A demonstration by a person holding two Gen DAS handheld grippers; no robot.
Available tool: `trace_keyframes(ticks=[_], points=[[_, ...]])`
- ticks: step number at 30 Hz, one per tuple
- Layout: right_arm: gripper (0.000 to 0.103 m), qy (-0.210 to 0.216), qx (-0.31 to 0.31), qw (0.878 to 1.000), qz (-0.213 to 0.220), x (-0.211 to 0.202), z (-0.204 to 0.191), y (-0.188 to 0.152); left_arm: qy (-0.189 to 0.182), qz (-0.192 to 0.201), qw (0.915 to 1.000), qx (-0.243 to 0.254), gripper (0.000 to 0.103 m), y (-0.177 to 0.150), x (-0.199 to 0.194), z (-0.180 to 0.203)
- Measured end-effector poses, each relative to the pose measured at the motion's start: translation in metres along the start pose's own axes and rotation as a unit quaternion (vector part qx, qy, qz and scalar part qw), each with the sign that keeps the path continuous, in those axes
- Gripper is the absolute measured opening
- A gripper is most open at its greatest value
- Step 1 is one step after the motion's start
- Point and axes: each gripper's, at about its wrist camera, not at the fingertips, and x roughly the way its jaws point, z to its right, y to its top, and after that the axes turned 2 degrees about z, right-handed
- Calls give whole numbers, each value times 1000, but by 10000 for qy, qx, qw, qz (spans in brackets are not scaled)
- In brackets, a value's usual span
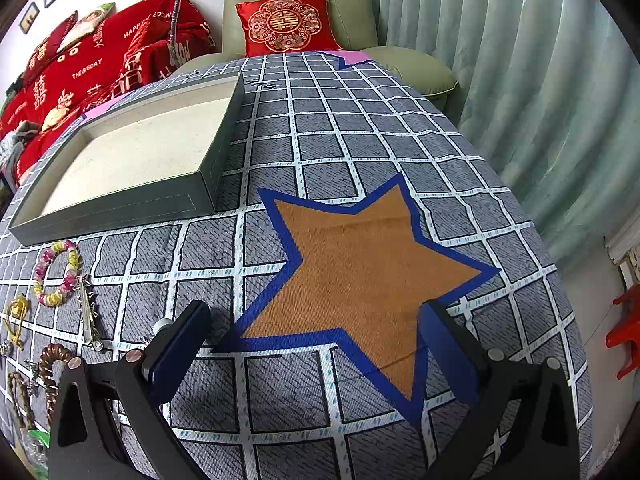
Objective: Organize jewelry
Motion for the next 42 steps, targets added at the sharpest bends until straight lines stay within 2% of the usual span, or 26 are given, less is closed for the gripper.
trace_keyframes(ticks=[4,9,12,17,25,42], points=[[103,3,-4,10000,-6,1,0,0,42,73,10000,-43,103,1,-5,-2],[103,-96,132,9996,-232,-8,5,-3,133,112,9998,-1,103,-1,-9,-3],[103,93,244,9996,-107,-30,3,-4,132,160,9998,-15,103,-2,-12,-5],[103,330,-62,9992,201,-76,-20,-7,157,251,9995,-80,103,-5,-17,-8],[103,484,-297,9973,456,-121,-48,-17,89,328,9991,-257,103,-10,-26,-21],[103,456,-525,9957,614,-158,-69,-31,39,329,9989,-336,103,-20,-40,-31]])
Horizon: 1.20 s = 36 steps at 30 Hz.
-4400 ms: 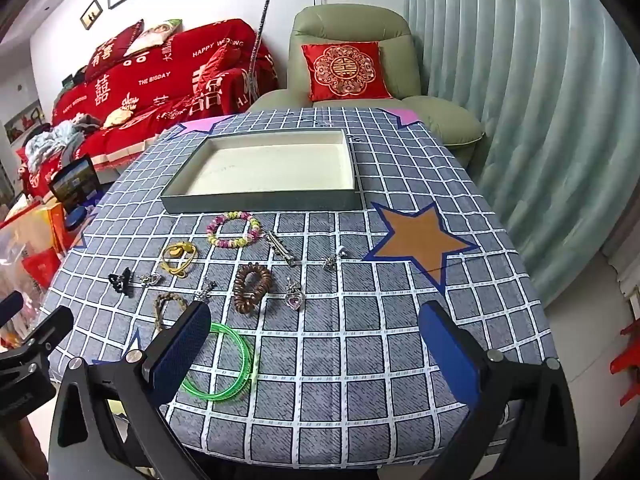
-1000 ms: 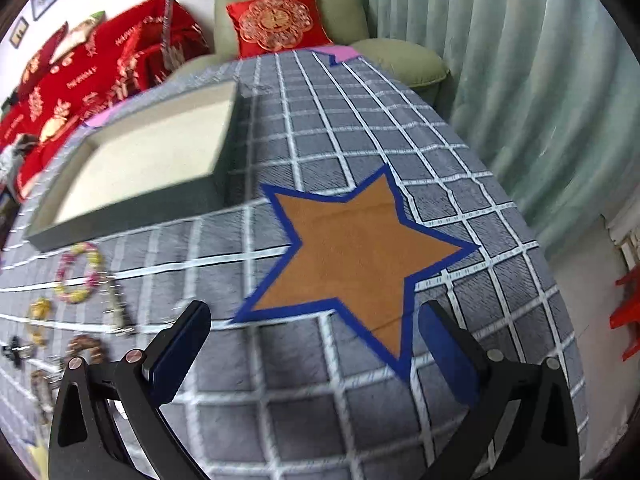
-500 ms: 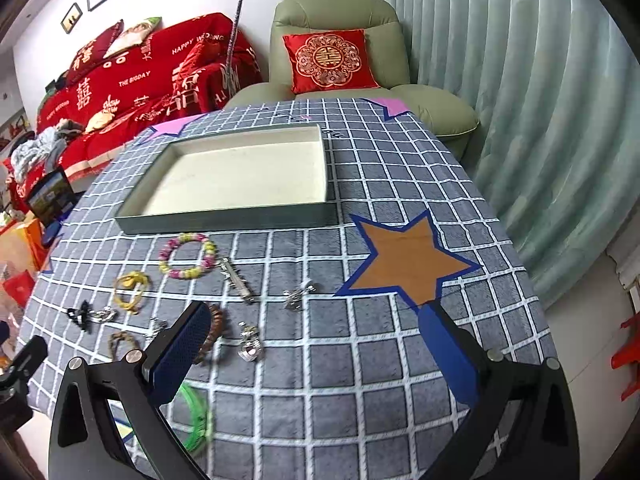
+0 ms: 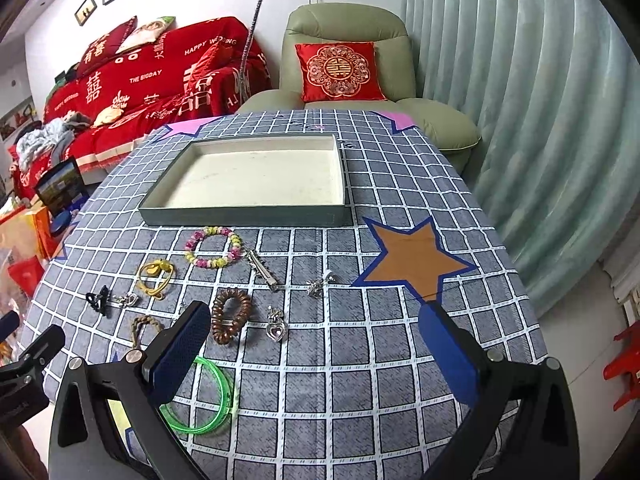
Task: Organize jewelry
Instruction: 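Move the left gripper toward the yellow cord bracelet while the right gripper approaches a silver charm, then grasp and lift the yellow cord bracelet with the left gripper while the right grasps the silver charm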
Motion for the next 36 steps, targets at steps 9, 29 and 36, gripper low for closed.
trace_keyframes(ticks=[9,29,36], points=[[103,54,38,9996,-290,11,14,-9,144,-104,9998,-105,103,4,12,-16],[101,200,354,9920,-1195,80,40,-14,-494,-685,9954,456,98,33,93,-12],[90,189,284,9907,-1319,103,34,-7,-869,-798,9885,947,86,47,122,26]])
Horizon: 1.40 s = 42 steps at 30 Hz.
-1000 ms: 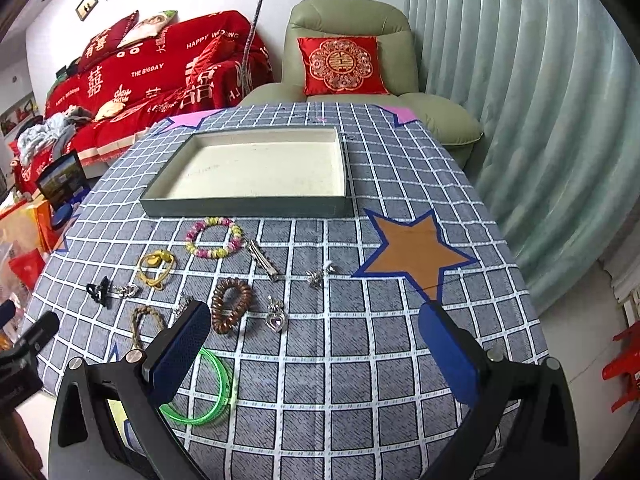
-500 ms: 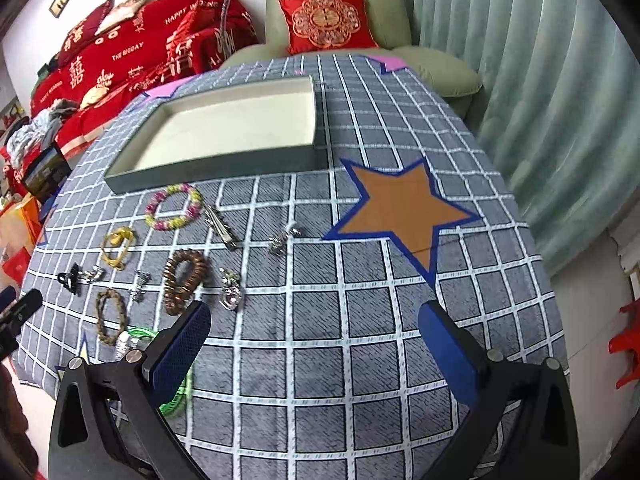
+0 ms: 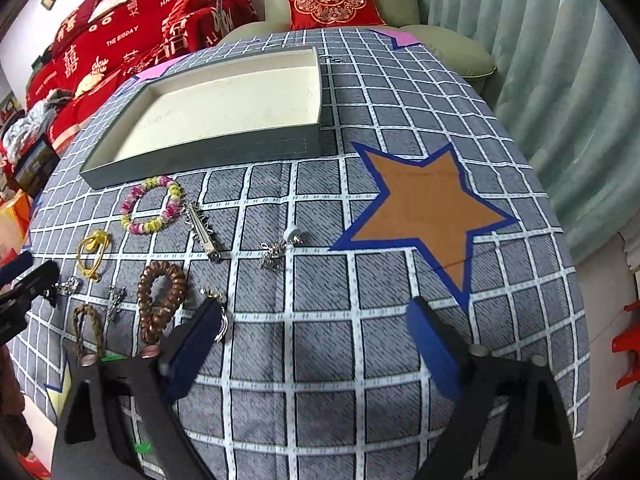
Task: Organize jewelry
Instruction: 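Grasp and lift the yellow cord bracelet with the left gripper while the right grasps the silver charm, then carry the yellow bracelet and silver charm over the white tray with both grippers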
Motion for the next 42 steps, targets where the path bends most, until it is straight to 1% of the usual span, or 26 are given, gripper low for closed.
trace_keyframes(ticks=[2,4,6,8,13,14,15,16,17,18,19,20,21,22,23,24,25,27,36,40,42], points=[[88,13,-15,10000,-48,6,-1,3,-24,-105,9999,102,86,5,12,7],[81,-22,-58,9999,-85,13,-4,6,-54,-216,9996,172,86,9,22,11],[78,-44,-57,9999,-132,21,-5,9,-67,-289,9994,196,86,10,29,14],[76,-24,-23,9999,-165,27,-6,12,-67,-348,9991,214,86,13,38,15],[73,-239,-223,9995,-46,35,-17,21,-170,-432,9988,169,85,17,50,18],[72,-248,-235,9994,-32,36,-18,22,-158,-444,9987,186,84,18,52,18],[69,-258,-243,9994,-21,36,-20,22,-180,-432,9986,235,79,19,52,20],[64,-247,-263,9993,-2,36,-22,24,-183,-421,9985,284,76,19,52,22],[61,-233,-287,9993,14,36,-24,24,-215,-416,9983,346,68,20,51,25],[55,-215,-331,9992,34,36,-27,25,-262,-420,9980,392,61,20,50,27],[50,-195,-366,9991,47,35,-29,24,-290,-419,9978,430,58,20,50,29],[47,-178,-393,9991,54,34,-31,24,-314,-408,9976,463,51,20,49,31],[42,-164,-401,9990,60,34,-31,23,-340,-392,9975,486,41,20,48,32],[34,-150,-401,9991,65,34,-32,23,-363,-372,9974,505,37,19,47,33],[28,-148,-392,9991,75,33,-32,22,-371,-360,9974,497,28,18,46,32],[17,-135,-376,9992,83,32,-33,21,-396,-354,9975,474,27,18,45,31],[16,-142,-356,9992,99,31,-32,20,-446,-348,9975,419,27,18,44,29],[16,-113,-307,9994,116,31,-28,19,-528,-276,9977,313,17,18,41,25],[16,322,-32,9989,353,5,-9,25,-711,-53,9975,8,16,23,21,15],[16,511,46,9977,441,-7,-5,31,-701,147,9974,-50,16,36,3,11],[16,681,91,9964,489,-16,-3,39,-707,257,9971,-87,16,46,-9,9]])
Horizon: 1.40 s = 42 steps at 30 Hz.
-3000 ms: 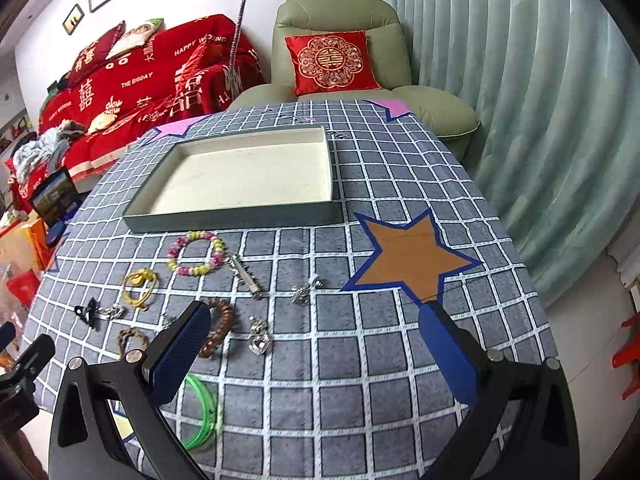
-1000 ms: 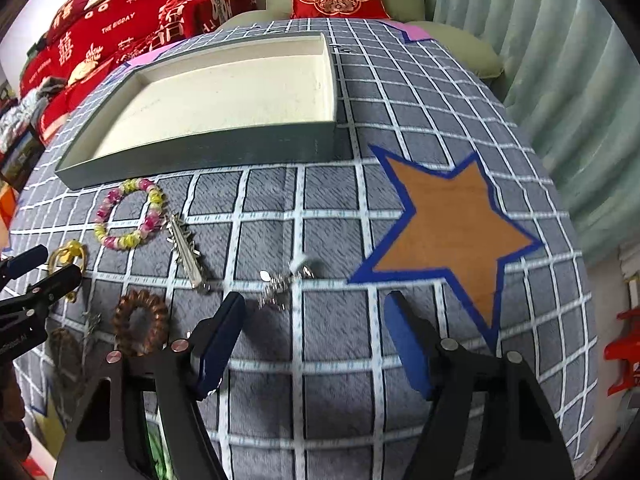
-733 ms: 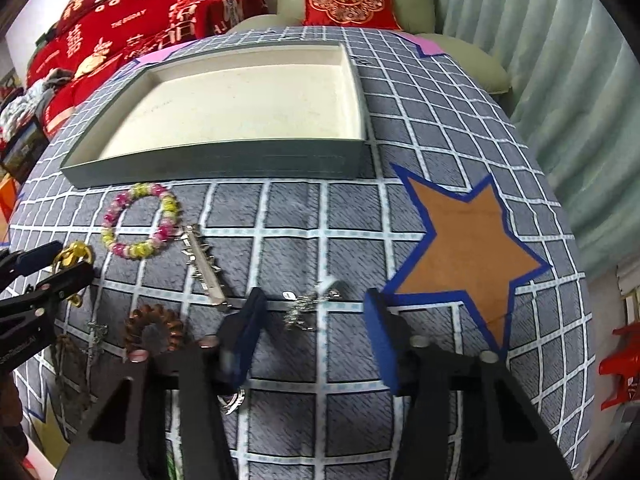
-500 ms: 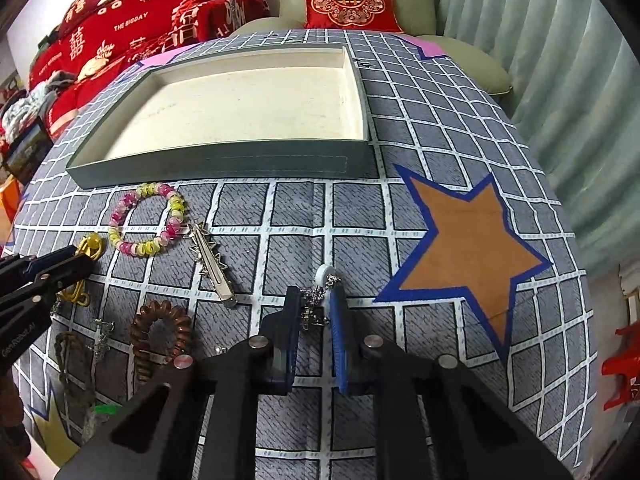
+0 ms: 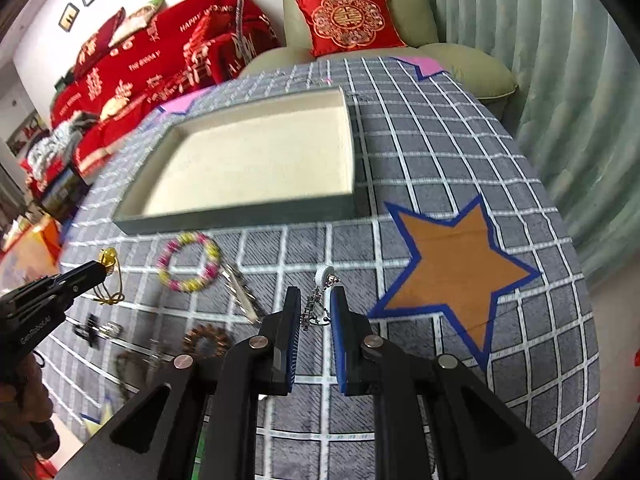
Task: Organize jewelry
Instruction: 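Carry the yellow bracelet and silver charm over the white tray with both grippers, then open both grippers to drop the bracelet and charm into the tray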
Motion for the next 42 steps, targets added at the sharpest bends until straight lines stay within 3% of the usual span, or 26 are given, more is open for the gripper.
trace_keyframes(ticks=[6,11,15,21,31,36,42], points=[[16,549,126,9984,82,-11,-5,37,-51,194,9997,-109,16,38,-25,2],[16,697,-82,9974,178,-7,-21,78,-35,250,9997,-59,16,76,-27,7],[16,825,-160,9964,148,5,-31,108,157,269,9995,31,16,103,-11,12],[16,735,-157,9972,22,49,-35,148,410,151,9990,0,16,131,48,11],[16,456,-3,9976,-514,145,-23,156,927,-365,9949,132,16,134,153,8],[16,320,-34,9970,-700,175,-25,152,1069,-513,9928,195,16,131,178,4],[19,63,-393,9977,-545,177,-39,150,1187,-382,9918,281,16,128,181,6]])
